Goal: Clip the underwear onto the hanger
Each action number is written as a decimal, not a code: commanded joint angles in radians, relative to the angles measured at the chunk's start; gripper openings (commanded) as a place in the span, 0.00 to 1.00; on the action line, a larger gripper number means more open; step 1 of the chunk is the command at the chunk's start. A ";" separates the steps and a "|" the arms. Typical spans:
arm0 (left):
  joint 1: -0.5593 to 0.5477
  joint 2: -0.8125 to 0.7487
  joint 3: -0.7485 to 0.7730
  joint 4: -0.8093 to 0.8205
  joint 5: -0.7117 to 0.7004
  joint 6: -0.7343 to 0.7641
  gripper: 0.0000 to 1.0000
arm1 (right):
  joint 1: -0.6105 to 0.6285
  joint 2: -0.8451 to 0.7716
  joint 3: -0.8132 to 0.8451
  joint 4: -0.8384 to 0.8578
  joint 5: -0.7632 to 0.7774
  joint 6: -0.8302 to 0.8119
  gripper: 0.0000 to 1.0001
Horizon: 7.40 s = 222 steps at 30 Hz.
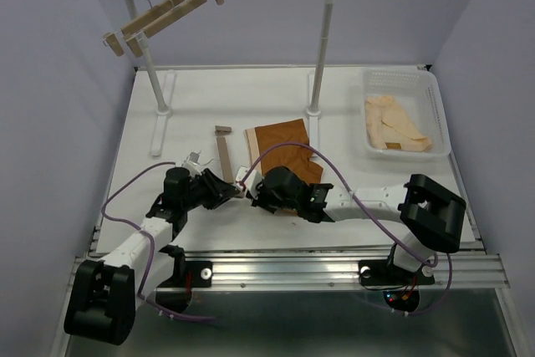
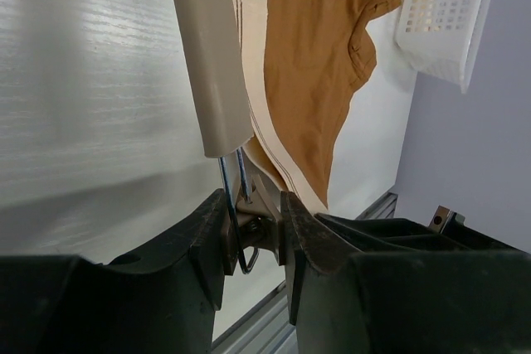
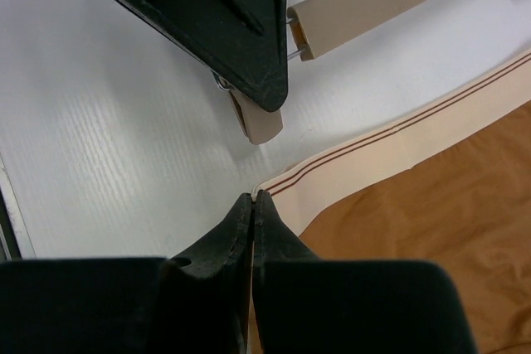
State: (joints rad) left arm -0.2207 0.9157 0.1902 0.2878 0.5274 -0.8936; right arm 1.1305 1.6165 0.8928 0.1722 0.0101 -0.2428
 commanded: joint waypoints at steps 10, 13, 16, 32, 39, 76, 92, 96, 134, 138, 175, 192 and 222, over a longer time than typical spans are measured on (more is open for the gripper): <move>0.004 0.106 -0.012 0.096 0.034 -0.168 0.00 | -0.003 0.016 -0.003 0.081 -0.053 0.026 0.01; 0.003 0.143 0.005 0.076 0.023 -0.188 0.00 | -0.003 0.032 0.003 0.113 -0.033 0.027 0.01; 0.003 0.152 0.003 0.074 0.011 -0.225 0.00 | -0.003 0.045 0.000 0.144 -0.013 0.036 0.01; 0.003 0.037 0.063 -0.052 -0.101 -0.383 0.00 | -0.003 0.045 -0.029 0.220 0.074 0.053 0.01; 0.004 0.040 0.071 -0.070 -0.092 -0.377 0.00 | -0.003 0.060 -0.014 0.271 0.111 0.020 0.01; -0.006 -0.017 0.077 -0.122 -0.139 -0.470 0.00 | 0.037 0.148 0.008 0.460 0.234 0.056 0.01; -0.008 -0.020 0.061 -0.113 -0.132 -0.501 0.00 | 0.055 0.149 0.011 0.470 0.212 0.059 0.01; -0.008 -0.020 0.051 -0.118 -0.118 -0.496 0.00 | 0.055 0.160 0.020 0.471 0.225 0.043 0.01; -0.008 0.095 0.130 -0.265 -0.070 -0.350 0.00 | 0.094 0.132 0.018 0.441 0.295 -0.096 0.01; -0.008 0.117 0.140 -0.265 -0.056 -0.340 0.00 | 0.094 0.140 0.031 0.444 0.330 -0.139 0.01; -0.008 0.153 0.170 -0.240 0.016 -0.355 0.00 | 0.132 0.141 0.021 0.471 0.352 -0.173 0.01; -0.008 0.108 0.216 -0.340 -0.026 -0.315 0.80 | 0.132 0.108 -0.014 0.455 0.395 -0.153 0.01; 0.038 -0.112 0.338 -0.717 -0.368 -0.219 0.99 | 0.042 -0.138 -0.117 0.279 0.324 0.285 1.00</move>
State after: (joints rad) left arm -0.1936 0.8425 0.4995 -0.3840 0.2302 -1.1404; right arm 1.2362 1.5627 0.8036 0.4328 0.3115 -0.0868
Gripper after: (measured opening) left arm 0.990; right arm 0.995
